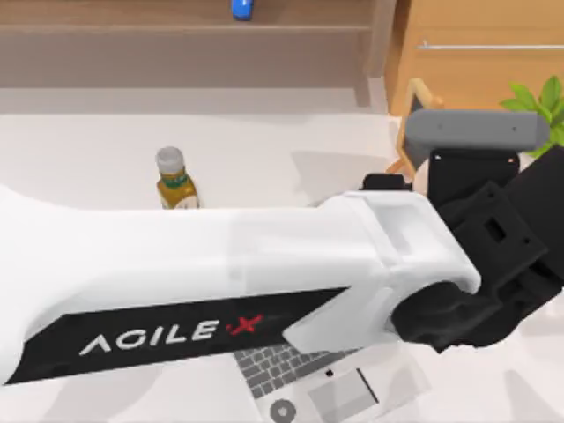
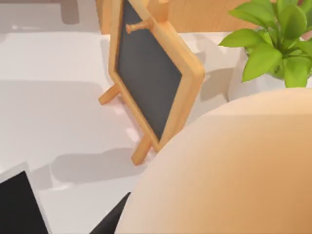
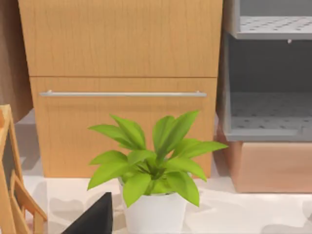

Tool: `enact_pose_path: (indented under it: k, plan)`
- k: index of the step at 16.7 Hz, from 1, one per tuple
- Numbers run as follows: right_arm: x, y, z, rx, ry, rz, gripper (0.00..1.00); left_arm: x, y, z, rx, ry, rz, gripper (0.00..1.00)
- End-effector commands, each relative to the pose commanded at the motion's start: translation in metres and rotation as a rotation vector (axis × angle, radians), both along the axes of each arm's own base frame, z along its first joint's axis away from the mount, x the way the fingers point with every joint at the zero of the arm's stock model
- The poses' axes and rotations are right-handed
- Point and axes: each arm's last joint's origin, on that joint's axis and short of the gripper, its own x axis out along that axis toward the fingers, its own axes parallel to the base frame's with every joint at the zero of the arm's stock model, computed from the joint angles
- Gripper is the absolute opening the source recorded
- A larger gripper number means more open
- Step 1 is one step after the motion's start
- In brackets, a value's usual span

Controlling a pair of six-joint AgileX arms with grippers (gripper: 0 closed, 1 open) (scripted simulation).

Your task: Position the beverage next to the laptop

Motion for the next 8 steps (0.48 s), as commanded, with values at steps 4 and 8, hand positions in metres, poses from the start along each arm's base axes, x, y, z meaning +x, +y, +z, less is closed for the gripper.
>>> enact_pose_path:
  k: [4,8]
  plan:
    - [0.000,0.000,0.000,0.000,0.000,0.000,1.00,-0.042,-0.020,-0.029,0.104,0.015,0.025,0.00]
    - [0.000,0.000,0.000,0.000,0.000,0.000,1.00,-0.046,-0.022,-0.032,0.114,0.014,0.027,0.00]
